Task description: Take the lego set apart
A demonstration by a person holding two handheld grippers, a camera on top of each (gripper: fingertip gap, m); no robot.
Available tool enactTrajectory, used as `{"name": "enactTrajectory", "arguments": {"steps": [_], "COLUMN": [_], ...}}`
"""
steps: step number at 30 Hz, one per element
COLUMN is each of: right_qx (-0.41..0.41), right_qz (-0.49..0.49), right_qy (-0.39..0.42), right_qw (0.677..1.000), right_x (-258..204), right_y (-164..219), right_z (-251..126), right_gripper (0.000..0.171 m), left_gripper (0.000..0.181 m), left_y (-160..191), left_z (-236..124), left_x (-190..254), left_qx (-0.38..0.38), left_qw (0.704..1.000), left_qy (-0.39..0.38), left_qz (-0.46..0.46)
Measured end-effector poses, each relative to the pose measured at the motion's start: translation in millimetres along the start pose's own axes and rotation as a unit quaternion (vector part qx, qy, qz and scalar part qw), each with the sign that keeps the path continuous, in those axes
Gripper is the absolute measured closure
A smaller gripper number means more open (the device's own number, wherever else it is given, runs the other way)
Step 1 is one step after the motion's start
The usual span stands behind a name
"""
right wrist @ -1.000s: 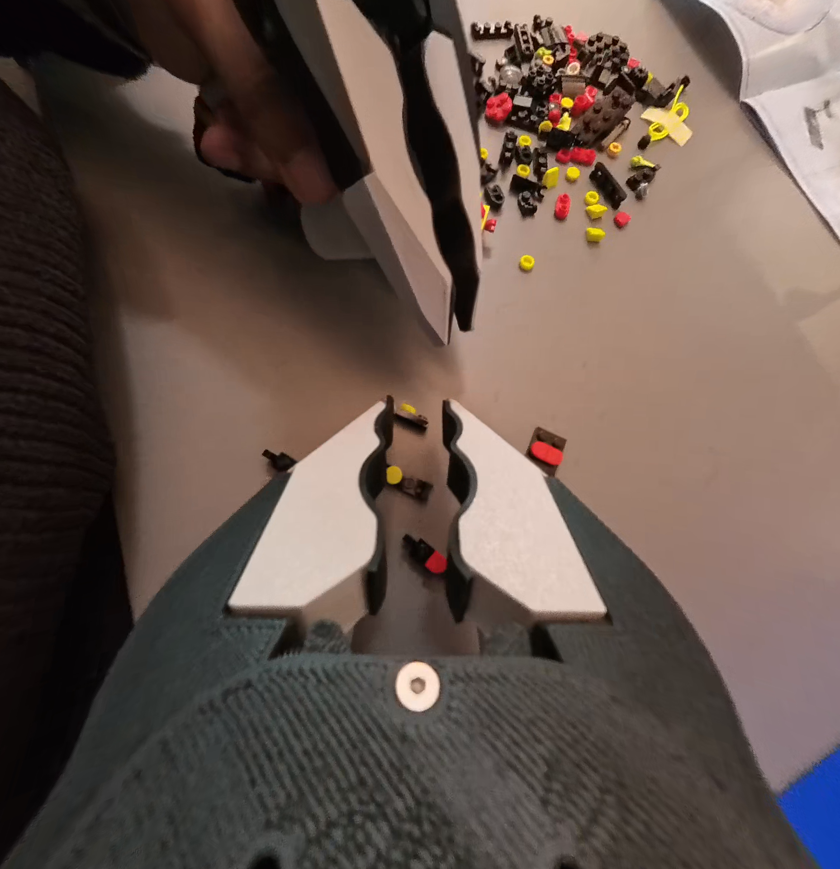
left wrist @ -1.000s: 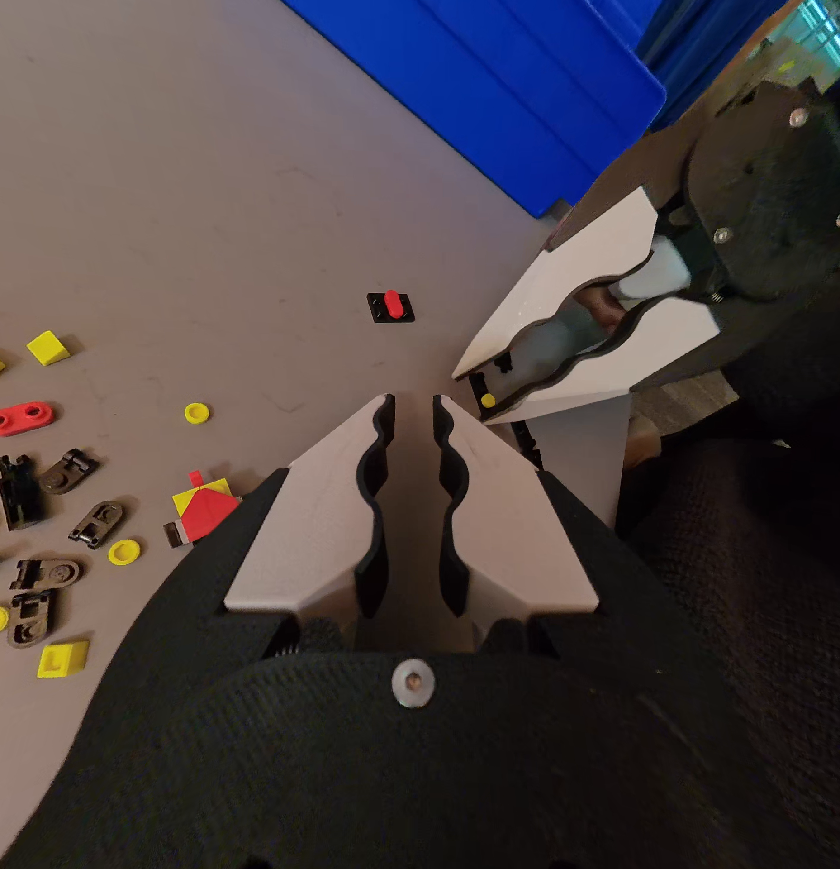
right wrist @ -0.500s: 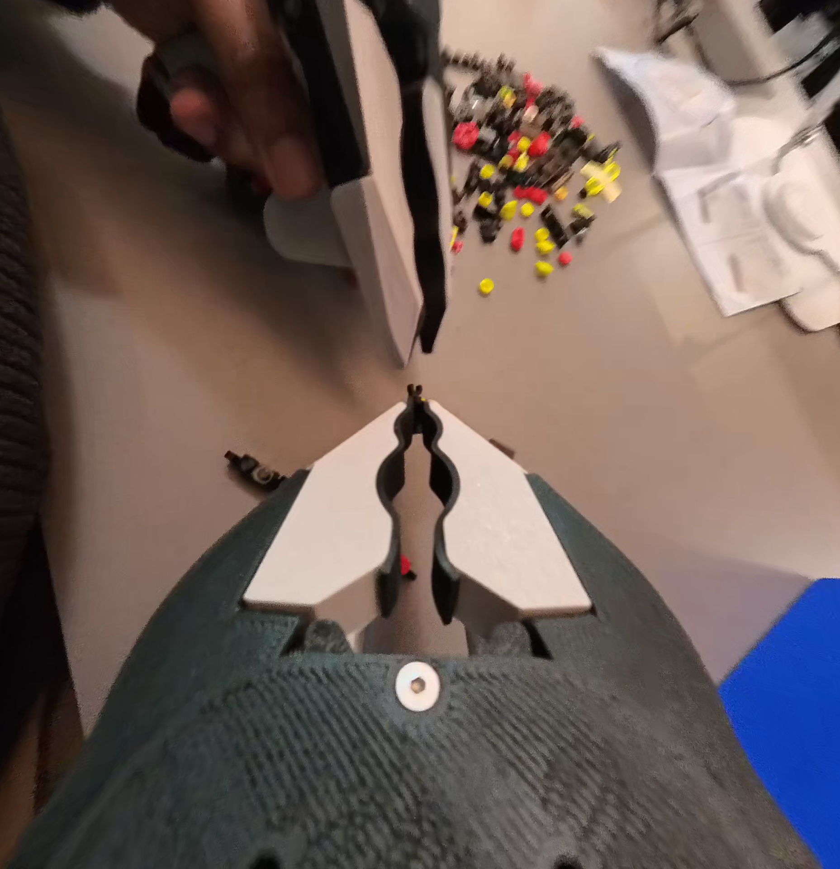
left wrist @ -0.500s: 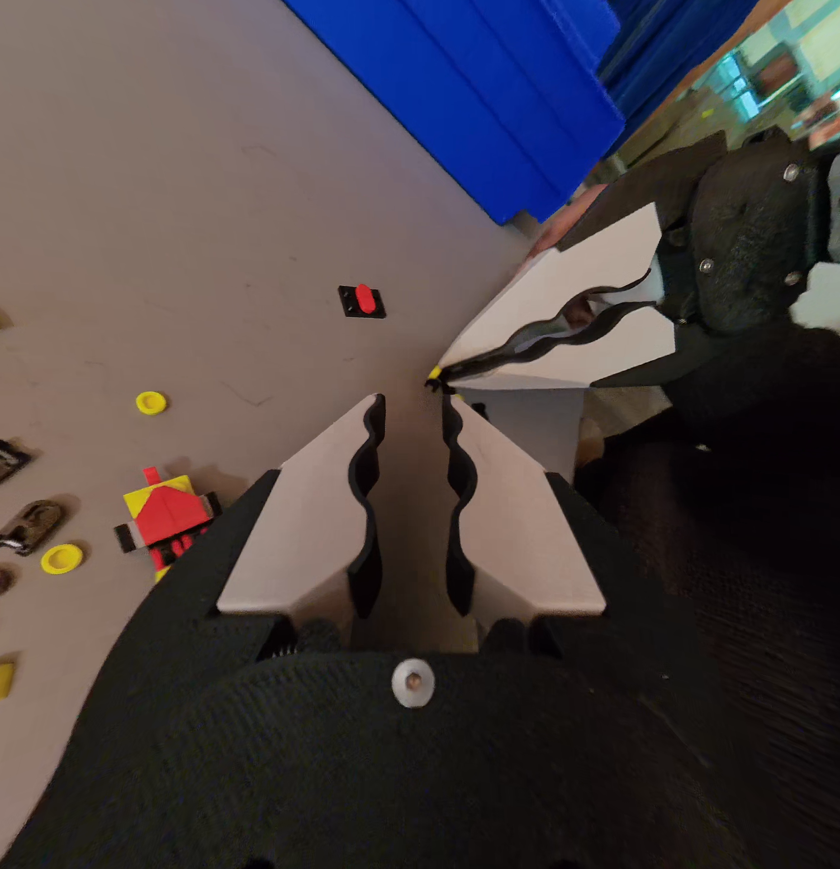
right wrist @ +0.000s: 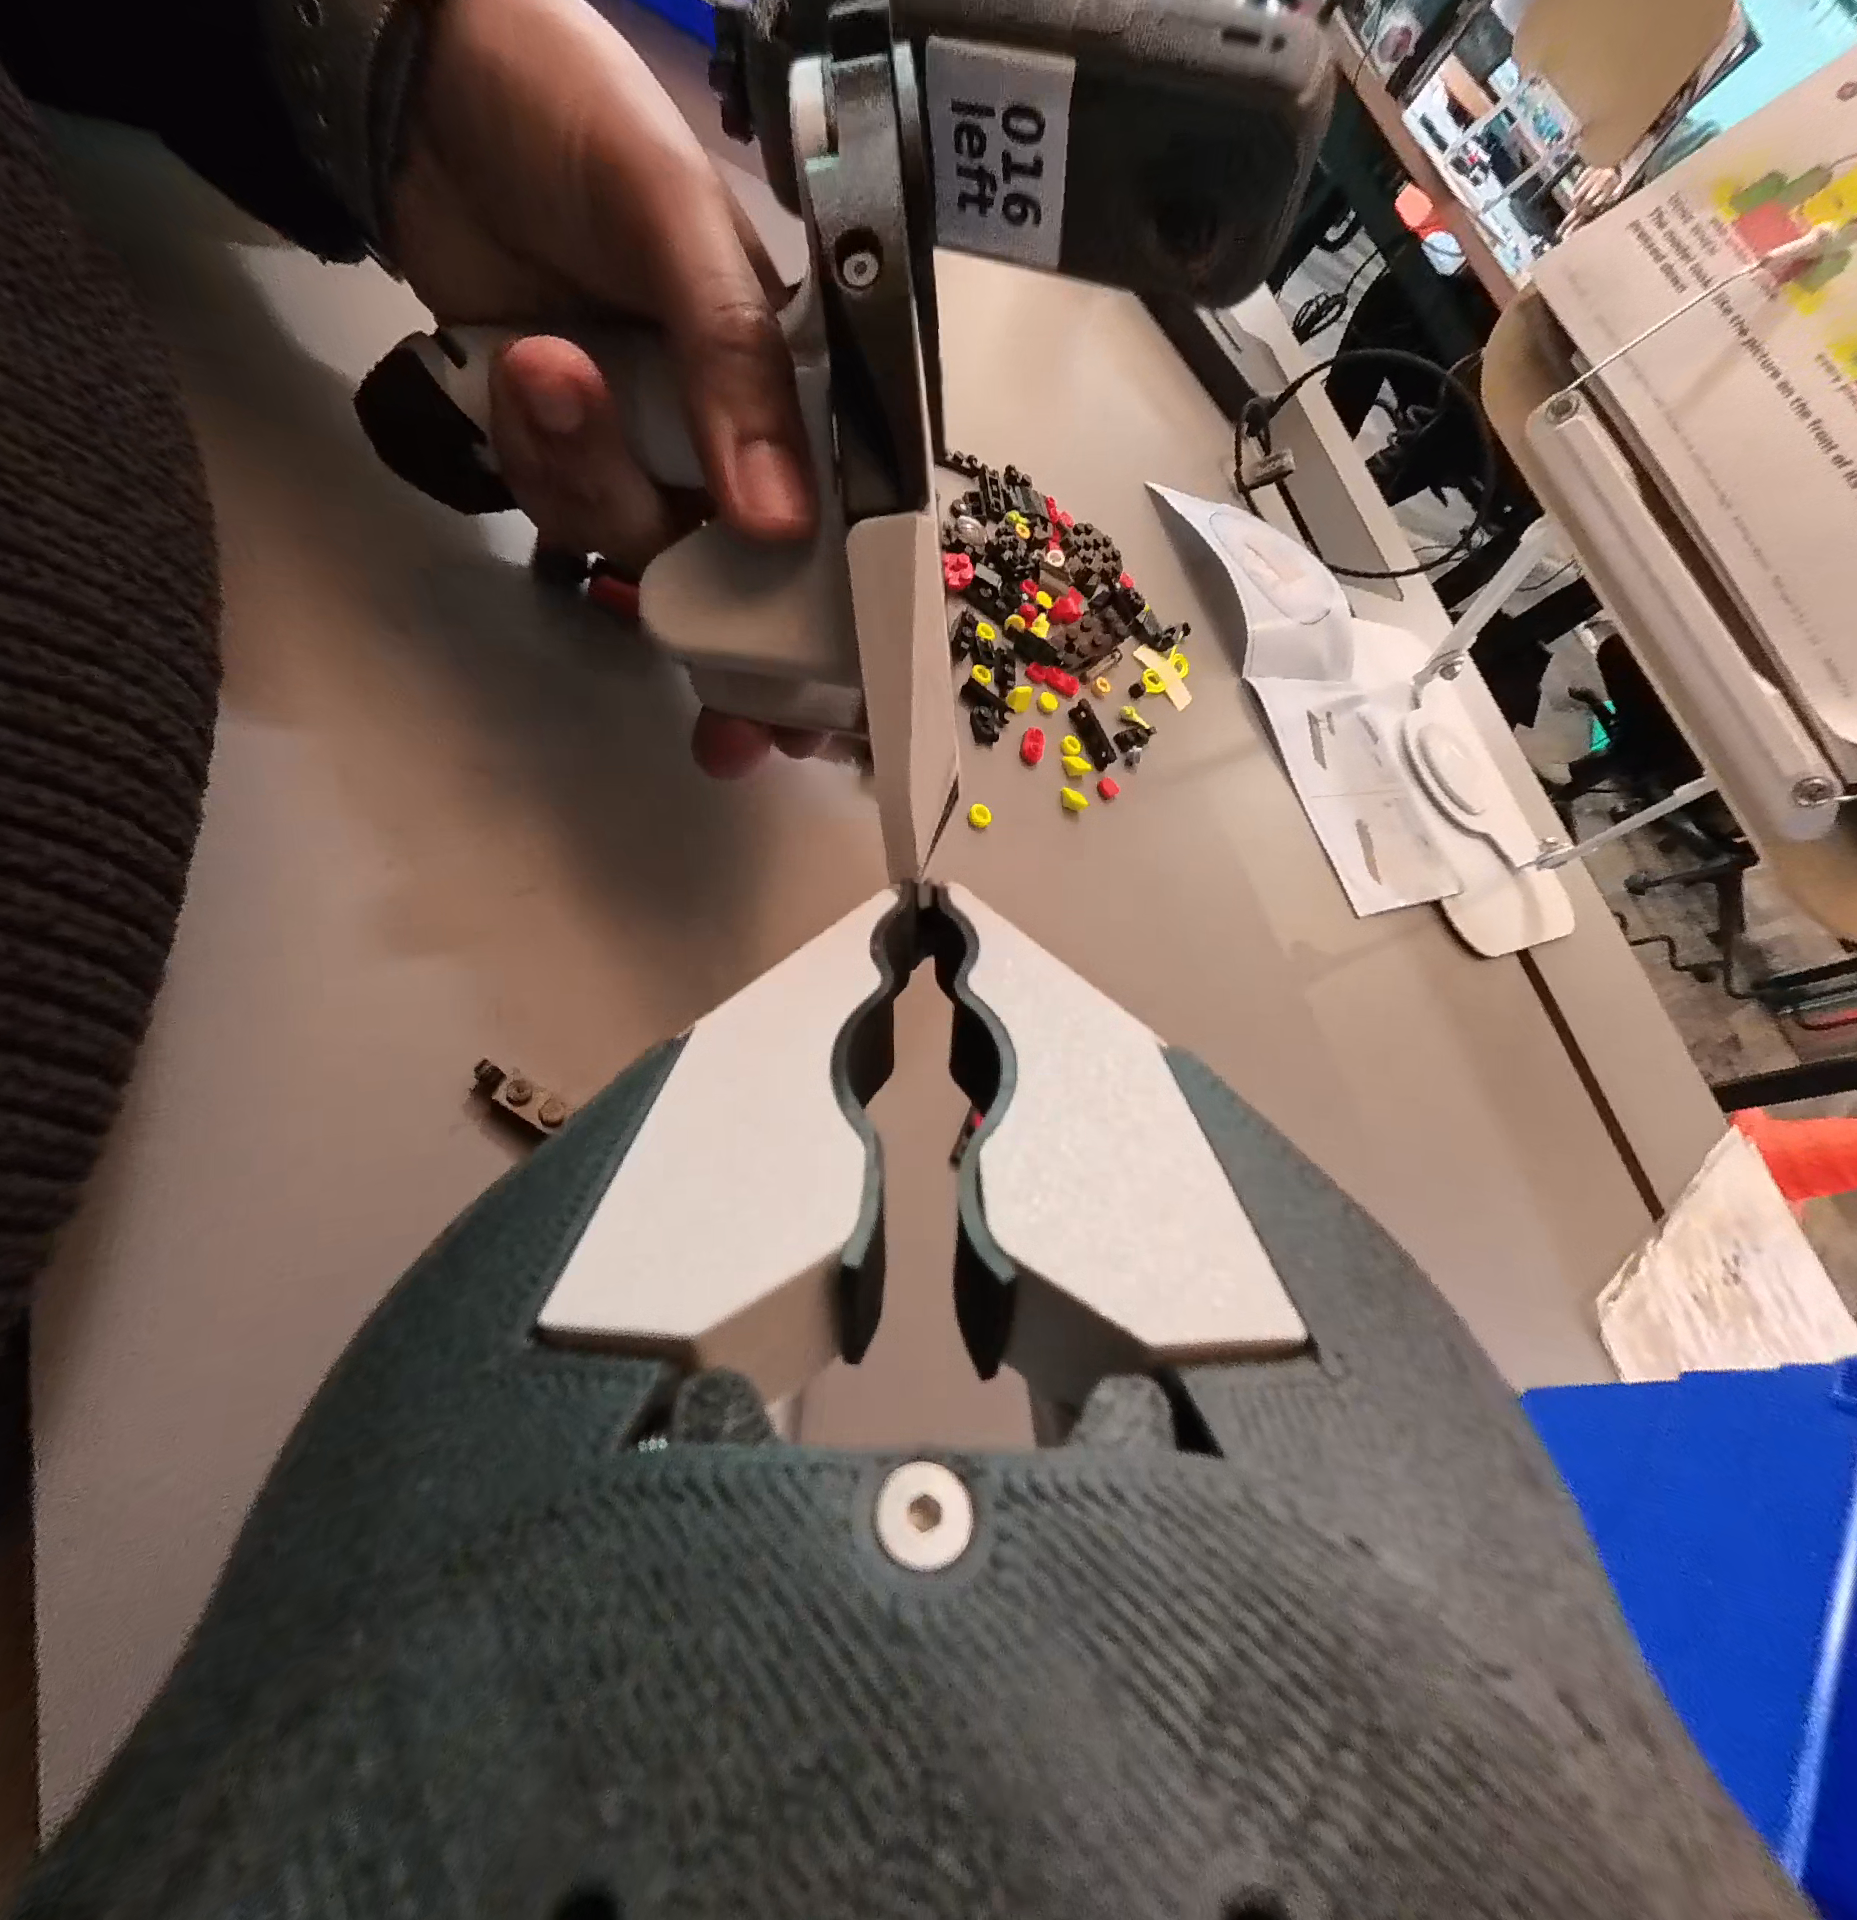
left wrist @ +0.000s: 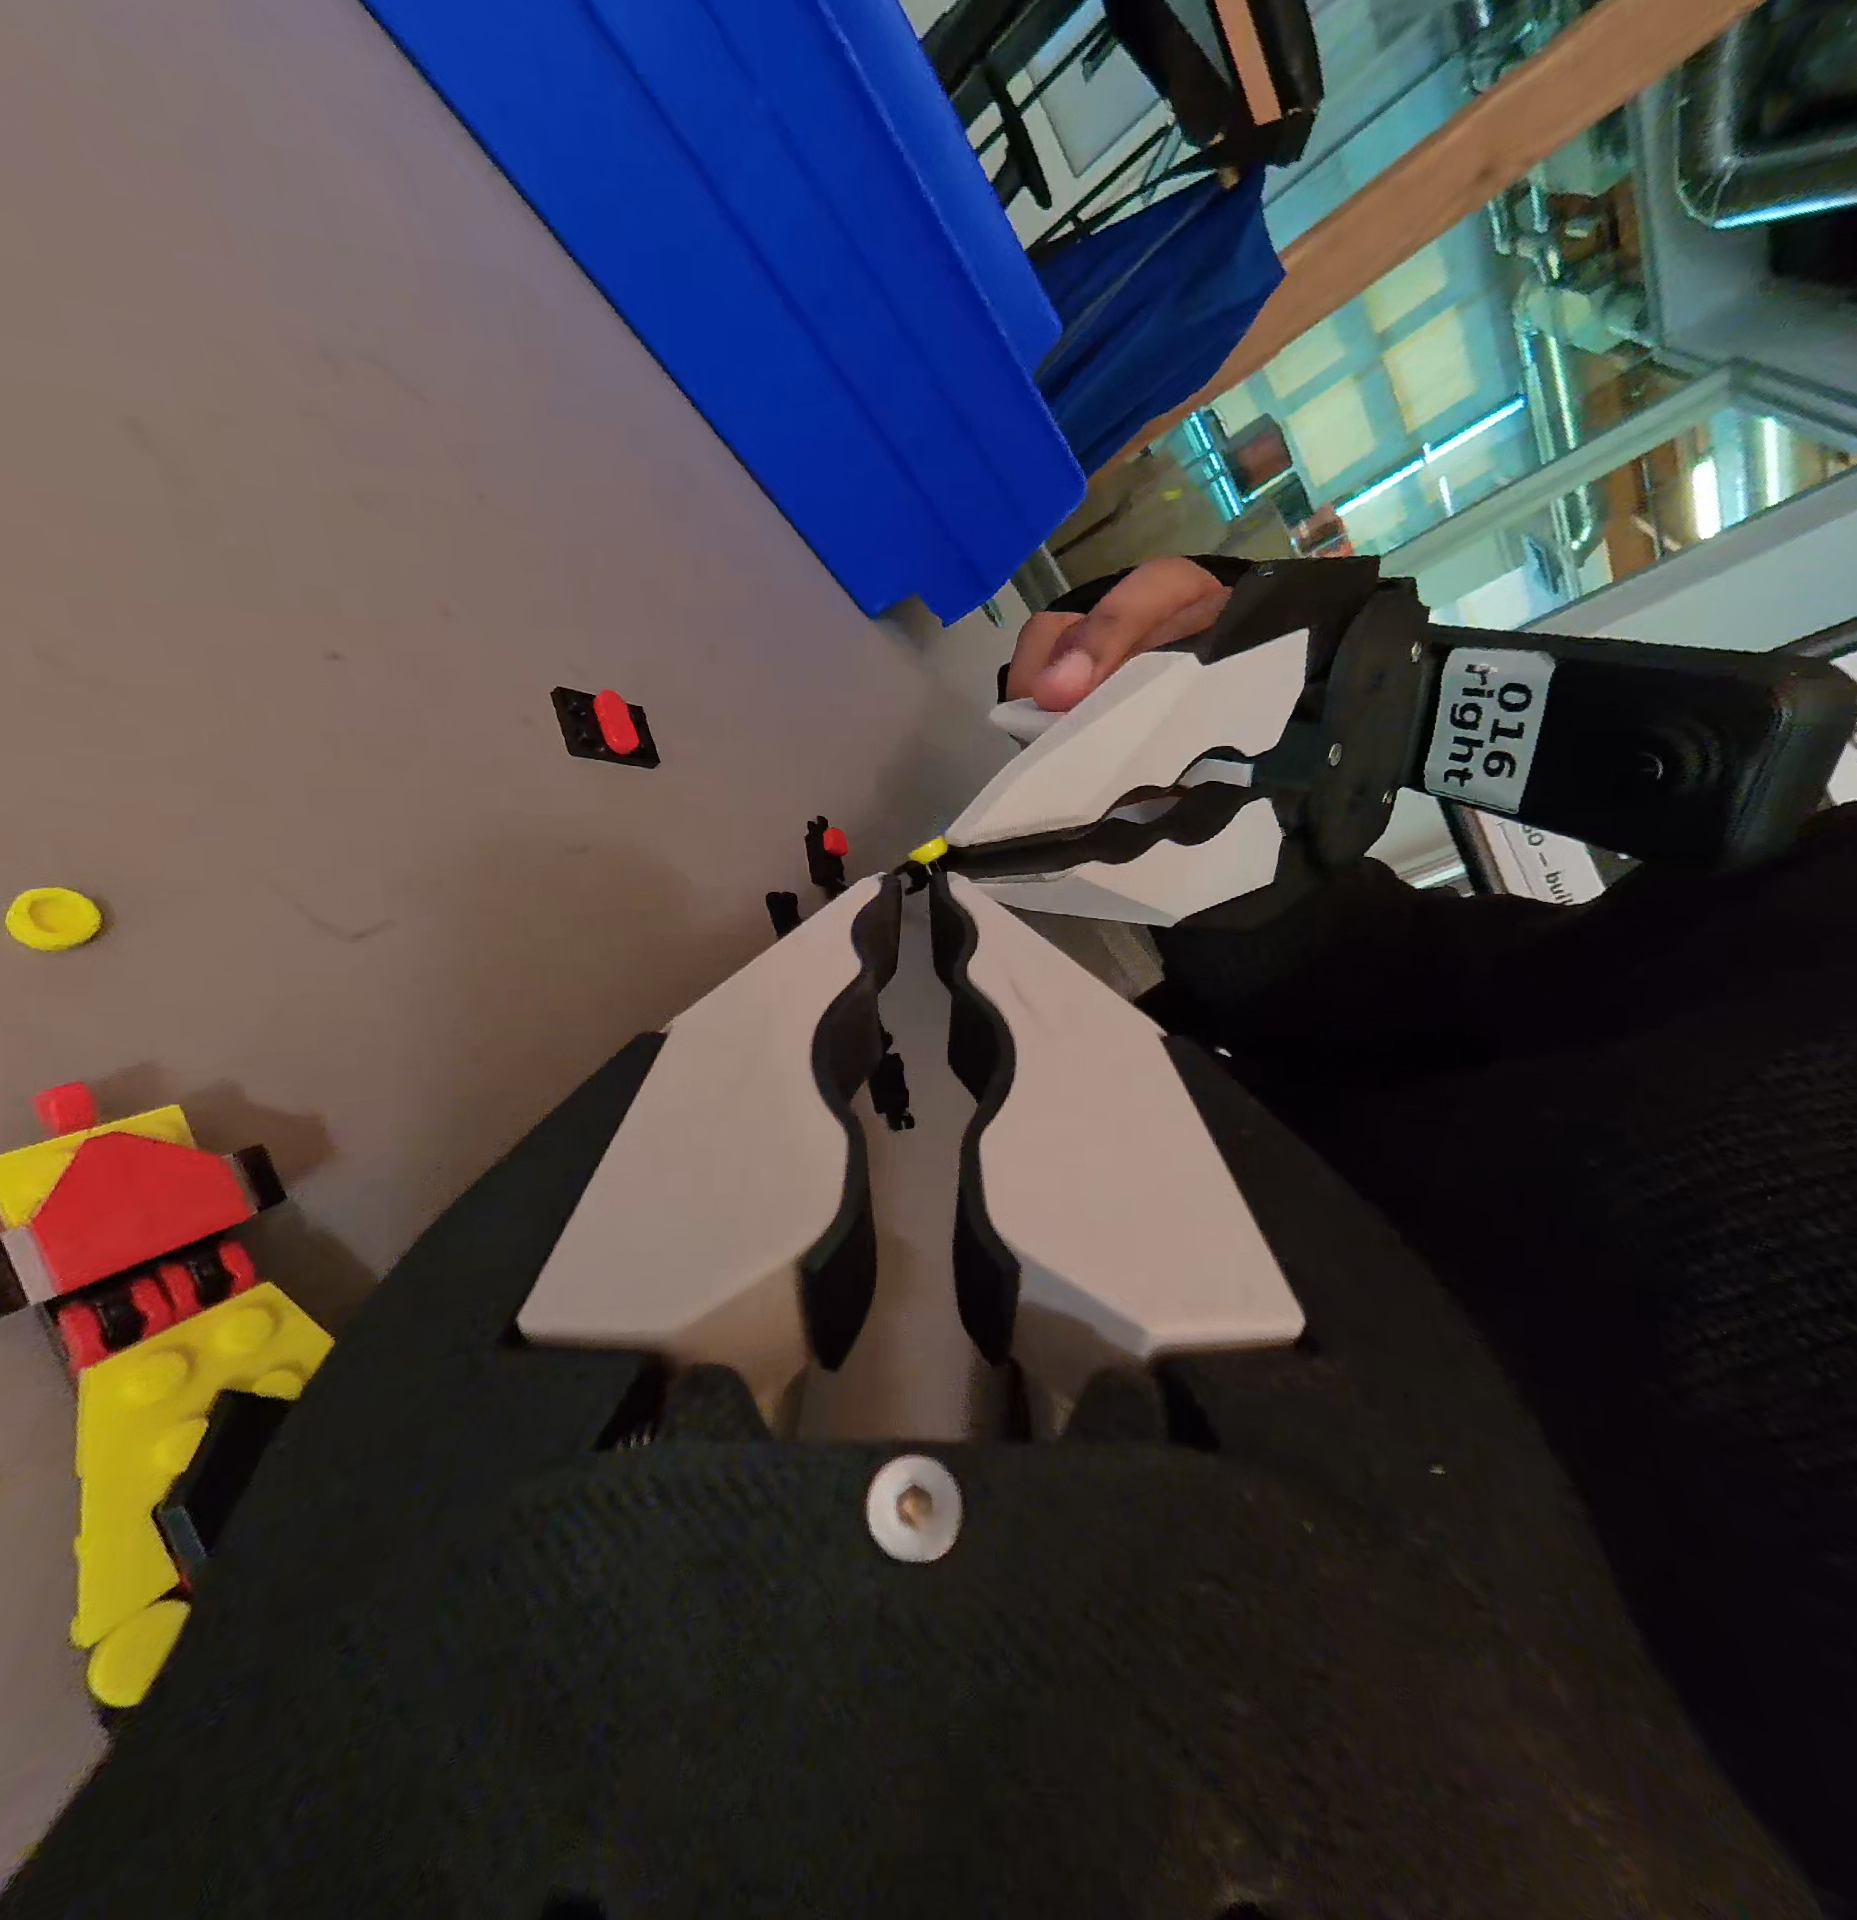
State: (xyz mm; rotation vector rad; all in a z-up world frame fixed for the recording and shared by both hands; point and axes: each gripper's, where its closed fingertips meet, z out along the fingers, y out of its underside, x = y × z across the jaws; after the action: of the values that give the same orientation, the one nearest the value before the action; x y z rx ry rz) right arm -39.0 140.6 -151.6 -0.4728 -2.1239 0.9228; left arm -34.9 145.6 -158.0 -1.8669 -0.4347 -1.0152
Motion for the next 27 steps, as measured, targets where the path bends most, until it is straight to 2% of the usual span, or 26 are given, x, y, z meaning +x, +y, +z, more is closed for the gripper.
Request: {"name": "enactTrajectory", "arguments": {"steps": [8, 12, 15, 19, 21, 23, 27], "right_qx": [0.016, 0.029, 0.03, 0.04, 0.043, 0.043, 0.031], "right_qz": [0.015, 0.103, 0.172, 0.28, 0.319, 0.335, 0.319], "right_qy": [-0.009, -0.06, -0.085, -0.141, -0.171, -0.187, -0.18], "right_qw": [1.0, 0.992, 0.981, 0.949, 0.931, 0.922, 0.93], "right_x": [-0.7, -7.3, -5.8, -7.4, -10.9, -13.9, -15.5], "right_y": [-2.5, -1.6, 3.2, 5.5, 5.4, 5.0, 8.3], "right_z": [-2.1, -0.9, -0.7, -1.4, -1.7, -1.9, -1.2], "right_gripper": [0.169, 0.171, 0.163, 0.151, 0.15, 0.151, 0.158], "left_gripper": [0.18, 0.181, 0.181, 0.181, 0.181, 0.181, 0.181], "left_y": [0.0, 1.1, 2.6, 5.7, 6.9, 9.5, 13.0], "left_z": [-1.7, -2.5, -2.0, -1.0, -0.8, -0.1, 1.8], "left_x": [3.4, -2.0, -5.6, -3.8, -2.5, -0.8, 1.1], "left_qx": [0.0, -0.004, -0.01, -0.019, -0.023, -0.031, -0.041], "left_qw": [1.0, 0.999, 0.998, 0.998, 0.998, 0.998, 0.997], "left_qy": [0.013, -0.013, -0.03, -0.021, -0.016, -0.011, -0.007], "left_qz": [0.008, 0.042, 0.058, 0.058, 0.058, 0.062, 0.067]}}
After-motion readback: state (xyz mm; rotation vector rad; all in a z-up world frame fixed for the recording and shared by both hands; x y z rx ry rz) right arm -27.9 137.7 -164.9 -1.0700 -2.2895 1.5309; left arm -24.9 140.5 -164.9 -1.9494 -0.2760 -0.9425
